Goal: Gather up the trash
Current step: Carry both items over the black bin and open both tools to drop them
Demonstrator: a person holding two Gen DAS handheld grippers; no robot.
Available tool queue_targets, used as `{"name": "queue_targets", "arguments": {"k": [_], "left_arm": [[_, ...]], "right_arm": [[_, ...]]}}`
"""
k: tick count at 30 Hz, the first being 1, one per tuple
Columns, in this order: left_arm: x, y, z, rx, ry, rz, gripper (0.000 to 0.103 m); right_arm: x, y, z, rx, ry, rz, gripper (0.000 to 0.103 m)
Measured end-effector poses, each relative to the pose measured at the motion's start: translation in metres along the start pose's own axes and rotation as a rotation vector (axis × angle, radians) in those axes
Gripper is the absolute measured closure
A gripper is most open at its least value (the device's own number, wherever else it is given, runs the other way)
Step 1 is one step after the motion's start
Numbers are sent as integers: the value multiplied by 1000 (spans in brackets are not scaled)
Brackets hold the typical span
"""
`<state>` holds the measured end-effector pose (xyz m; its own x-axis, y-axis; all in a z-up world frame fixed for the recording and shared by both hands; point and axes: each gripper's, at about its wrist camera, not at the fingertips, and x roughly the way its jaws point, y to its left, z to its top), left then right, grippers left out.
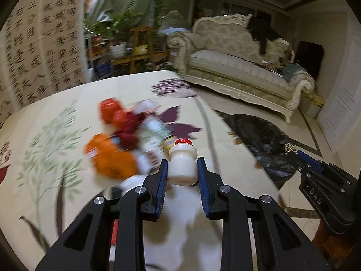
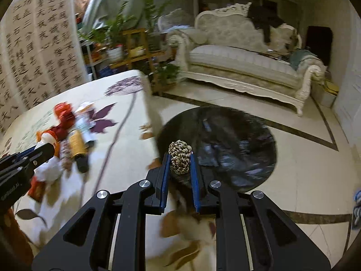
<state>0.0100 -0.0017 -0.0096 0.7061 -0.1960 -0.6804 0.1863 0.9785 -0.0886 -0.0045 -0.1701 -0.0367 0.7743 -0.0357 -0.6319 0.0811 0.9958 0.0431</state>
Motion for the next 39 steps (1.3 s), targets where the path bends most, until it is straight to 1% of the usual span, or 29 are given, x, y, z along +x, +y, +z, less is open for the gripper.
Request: {"name": "queue_targets", "arguments": {"k": [4,8,13,21,31,36,39], "left_arm": [[15,-27,11,44,0,-31,76],[34,-50,22,85,2,-51,76],[54,-69,32,121,10,-61,76],[83,-86,44,153,33,-52,76],[108,-101,51,185,59,-38,76],[117,-104,54,191,79,-44,76],[118,-101,57,181,83,-45,70]], "right_arm": [[10,-16,5,11,-16,-24,86],[20,-28,10,33,-15,-30,86],[31,-39,13,44,-10,-34,86],[52,-51,20,65,5,-25,86],[74,-60,26,80,27,-20,85],[82,-64,26,91,40,-19,85],[84,-66,26,105,43,-23,82]]}}
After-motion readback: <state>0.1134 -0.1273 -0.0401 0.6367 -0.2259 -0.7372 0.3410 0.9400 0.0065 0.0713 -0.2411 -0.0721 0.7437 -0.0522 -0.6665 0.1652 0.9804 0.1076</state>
